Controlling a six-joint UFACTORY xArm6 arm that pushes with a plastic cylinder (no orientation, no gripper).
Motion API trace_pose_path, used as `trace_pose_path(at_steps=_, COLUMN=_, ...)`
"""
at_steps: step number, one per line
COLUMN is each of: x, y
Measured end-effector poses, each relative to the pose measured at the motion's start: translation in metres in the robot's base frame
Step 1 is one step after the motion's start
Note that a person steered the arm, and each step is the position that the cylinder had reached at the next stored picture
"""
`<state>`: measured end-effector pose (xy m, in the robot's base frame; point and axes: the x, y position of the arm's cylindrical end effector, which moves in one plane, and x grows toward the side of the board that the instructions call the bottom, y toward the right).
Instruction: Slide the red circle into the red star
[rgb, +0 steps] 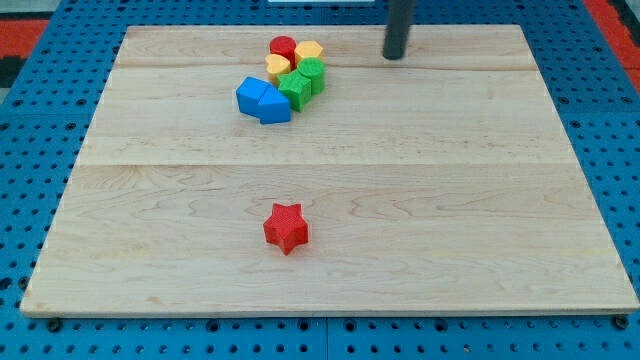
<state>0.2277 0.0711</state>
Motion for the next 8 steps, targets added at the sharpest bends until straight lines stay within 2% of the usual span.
trace_pose_path(at_steps=1, x=-0.033, y=-0.063)
trace_pose_path(at_steps=2, x=-0.009, y=-0.111)
trace_pose_path(at_steps=3, x=0.016, y=-0.079)
trace_pose_path(at_steps=4, x=0.026, y=-0.08)
trace_pose_path(at_steps=6, x=0.019, y=-0.237)
trace_pose_path(at_steps=7, x=-0.027, y=-0.236)
trace_pose_path(at_steps=8, x=0.01, y=-0.274)
